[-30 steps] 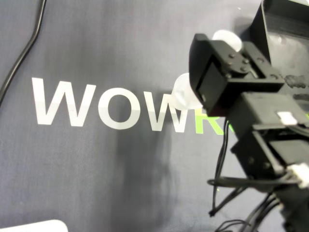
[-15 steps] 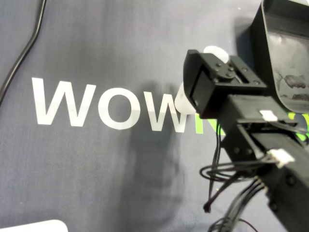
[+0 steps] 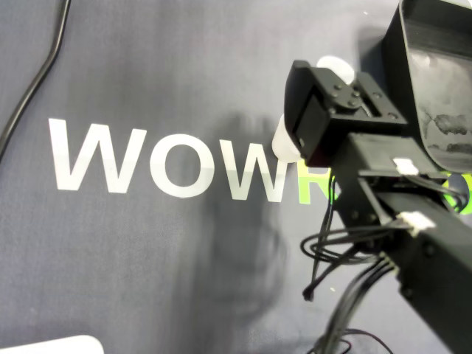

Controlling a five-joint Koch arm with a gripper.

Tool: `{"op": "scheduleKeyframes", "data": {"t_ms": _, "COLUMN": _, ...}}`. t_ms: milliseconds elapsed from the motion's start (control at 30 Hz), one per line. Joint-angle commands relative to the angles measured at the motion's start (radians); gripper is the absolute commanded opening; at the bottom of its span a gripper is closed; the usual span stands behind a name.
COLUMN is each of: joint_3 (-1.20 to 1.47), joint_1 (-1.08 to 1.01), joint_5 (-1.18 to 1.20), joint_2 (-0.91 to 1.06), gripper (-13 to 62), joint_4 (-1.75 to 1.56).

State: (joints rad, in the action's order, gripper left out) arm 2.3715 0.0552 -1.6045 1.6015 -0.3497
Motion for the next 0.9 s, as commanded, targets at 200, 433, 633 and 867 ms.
{"op": "scheduleKeyframes", "data": {"t_ms": 200, "joint_3": -0.112, "joint_1": 0.006, "joint_5": 0.008, "joint_2": -0.034, "gripper": -0.7, "joint_4": -0.109}}
{"op": "scheduleKeyframes", "data": {"t_ms": 433, "joint_3": -0.143, "joint_1": 0.014, "joint_5": 0.018, "joint_2": -0.061, "gripper": -0.7, "joint_4": -0.117}}
{"op": "scheduleKeyframes", "data": {"t_ms": 633, "joint_3": -0.143, "joint_1": 0.014, "joint_5": 0.023, "joint_2": -0.072, "gripper": -0.5, "joint_4": -0.120}}
{"op": "scheduleKeyframes", "data": {"t_ms": 867, "joint_3": -0.121, "joint_1": 0.020, "joint_5": 0.012, "joint_2": -0.083, "gripper": 20.5, "joint_4": -0.118}}
